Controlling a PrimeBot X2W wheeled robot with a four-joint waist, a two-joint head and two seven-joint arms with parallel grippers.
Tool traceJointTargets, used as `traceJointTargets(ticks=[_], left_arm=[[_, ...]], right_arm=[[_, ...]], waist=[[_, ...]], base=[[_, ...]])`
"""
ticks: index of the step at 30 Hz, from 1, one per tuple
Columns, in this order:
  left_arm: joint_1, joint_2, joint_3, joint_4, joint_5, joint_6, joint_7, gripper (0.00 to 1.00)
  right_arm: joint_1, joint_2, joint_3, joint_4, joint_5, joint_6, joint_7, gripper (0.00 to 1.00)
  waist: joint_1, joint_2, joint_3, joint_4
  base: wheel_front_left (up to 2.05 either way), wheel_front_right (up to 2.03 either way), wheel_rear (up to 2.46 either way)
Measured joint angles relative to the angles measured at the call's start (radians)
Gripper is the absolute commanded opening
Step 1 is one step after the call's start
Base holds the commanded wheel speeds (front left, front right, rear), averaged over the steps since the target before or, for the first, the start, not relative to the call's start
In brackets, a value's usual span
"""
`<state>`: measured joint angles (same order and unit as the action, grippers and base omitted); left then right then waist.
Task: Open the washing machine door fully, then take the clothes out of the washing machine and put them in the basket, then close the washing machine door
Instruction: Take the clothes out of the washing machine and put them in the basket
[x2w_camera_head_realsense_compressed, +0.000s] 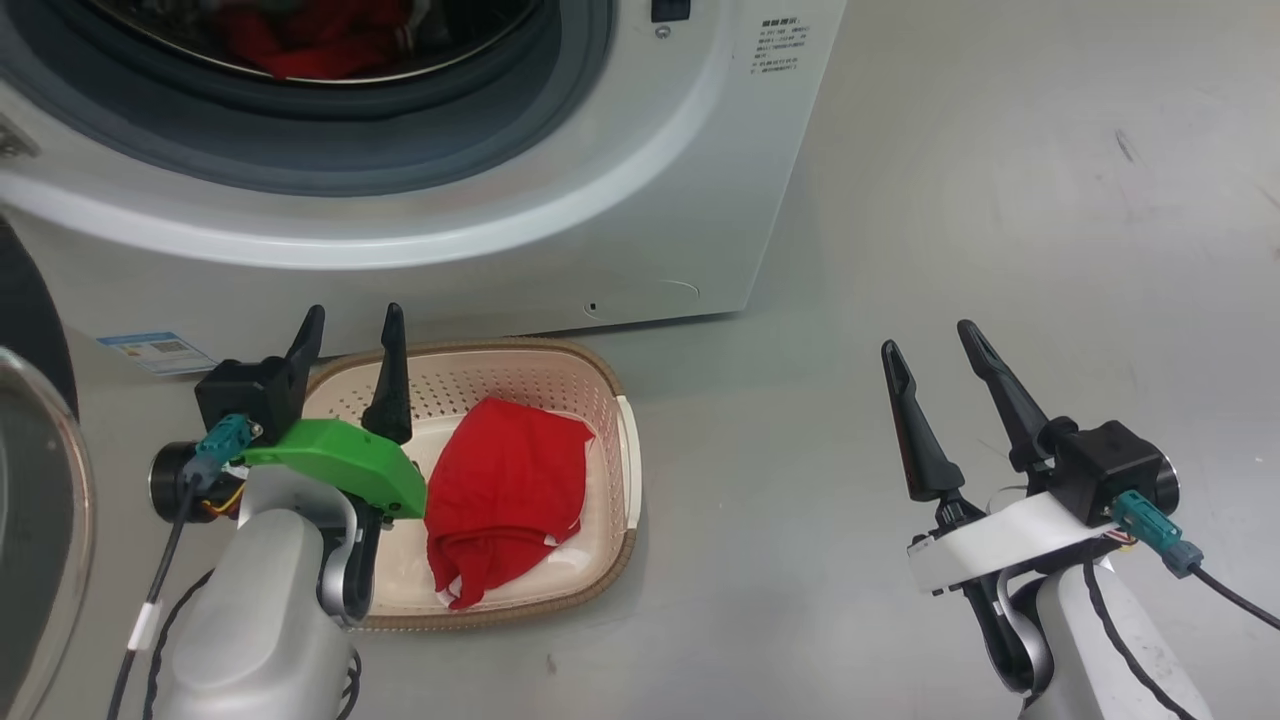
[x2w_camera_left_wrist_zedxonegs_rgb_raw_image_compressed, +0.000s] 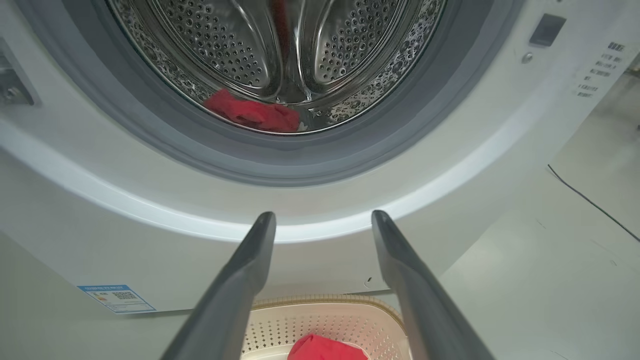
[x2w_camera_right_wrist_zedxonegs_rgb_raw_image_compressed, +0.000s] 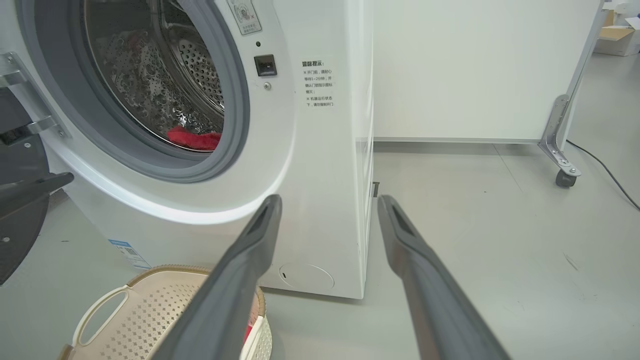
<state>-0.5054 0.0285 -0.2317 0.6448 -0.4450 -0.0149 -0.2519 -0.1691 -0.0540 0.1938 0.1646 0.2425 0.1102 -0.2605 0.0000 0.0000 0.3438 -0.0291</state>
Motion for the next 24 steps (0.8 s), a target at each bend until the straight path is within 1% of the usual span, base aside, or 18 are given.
traceJointTargets(ticks=[9,11,15,24], left_arm=[[0.101,0.001,0.003,-0.139,0.063,0.011,0.000,1.00],[0.122,0.002,0.002,-0.166,0.070,0.013,0.000,1.00],[0.173,0.007,0.002,-0.211,0.095,0.027,0.000,1.00],[0.300,0.018,0.002,-0.311,0.111,0.041,0.000,1.00]], right_arm=[[0.044,0.001,-0.010,0.004,0.000,0.000,0.000,1.00],[0.056,0.002,-0.013,0.004,0.000,-0.008,0.000,1.00],[0.087,0.003,-0.018,0.004,0.000,-0.009,0.000,1.00],[0.153,0.006,-0.025,0.004,0.000,-0.026,0.000,1.00]], waist=[[0.0000,0.0000,-0.079,0.028],[0.0000,0.0000,-0.095,0.033],[0.0000,0.0000,-0.127,0.045],[0.0000,0.0000,-0.198,0.071]], base=[[0.00,0.00,0.00],[0.00,0.00,0.00],[0.00,0.00,0.00],[0.00,0.00,0.00]])
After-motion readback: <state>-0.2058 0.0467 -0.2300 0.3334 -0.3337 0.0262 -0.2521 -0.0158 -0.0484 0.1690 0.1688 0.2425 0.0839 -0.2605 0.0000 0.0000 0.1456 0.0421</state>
